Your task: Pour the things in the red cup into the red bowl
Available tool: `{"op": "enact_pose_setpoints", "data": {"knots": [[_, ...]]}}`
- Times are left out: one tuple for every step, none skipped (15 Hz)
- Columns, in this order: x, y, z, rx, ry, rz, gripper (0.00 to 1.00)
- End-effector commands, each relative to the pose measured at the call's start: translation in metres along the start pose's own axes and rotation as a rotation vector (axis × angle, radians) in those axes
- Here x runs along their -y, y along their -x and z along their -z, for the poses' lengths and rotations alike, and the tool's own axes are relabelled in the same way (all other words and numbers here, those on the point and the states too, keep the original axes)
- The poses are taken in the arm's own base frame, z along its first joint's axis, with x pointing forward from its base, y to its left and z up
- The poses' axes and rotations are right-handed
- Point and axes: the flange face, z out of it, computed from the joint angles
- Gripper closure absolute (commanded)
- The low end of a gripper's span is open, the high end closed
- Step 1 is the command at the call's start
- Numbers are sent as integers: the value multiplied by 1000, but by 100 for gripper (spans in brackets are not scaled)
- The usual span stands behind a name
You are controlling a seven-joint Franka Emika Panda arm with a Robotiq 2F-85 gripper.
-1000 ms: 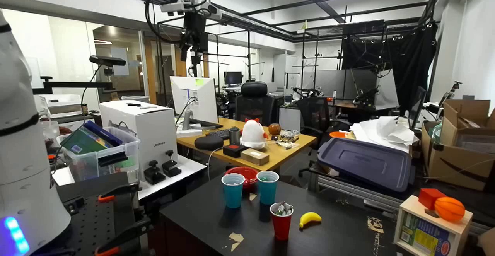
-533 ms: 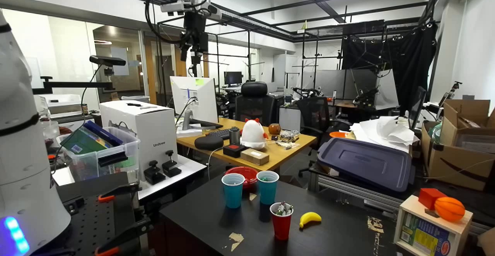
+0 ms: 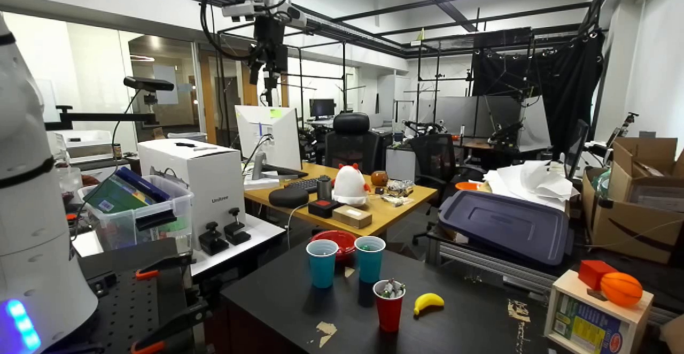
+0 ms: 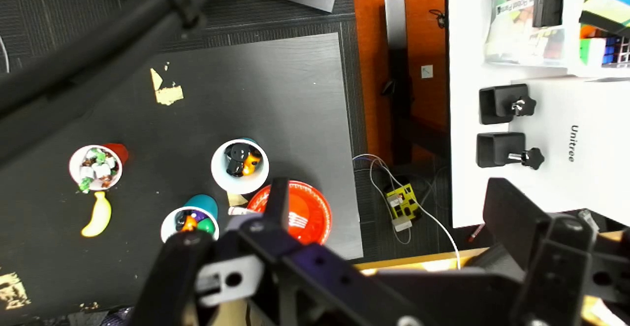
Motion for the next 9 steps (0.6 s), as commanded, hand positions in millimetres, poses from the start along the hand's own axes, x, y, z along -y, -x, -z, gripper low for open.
{"op": "enact_pose_setpoints", "data": {"knots": [[-6,0,-1,11,-1,1,0],[-9,0,0,3,9,-7,0],[-16,1,1,-10,23,-30,0],[-24,1,2,-24,33,-52,0],[-35,2,3,-34,28,-77,0],[-46,2,3,-45,30,-103,0],[-64,2,1,-61,18,-145,0],[-76,2,1,-73,9,-170,0],[-95,1,-4,-95,6,-214,0]]}}
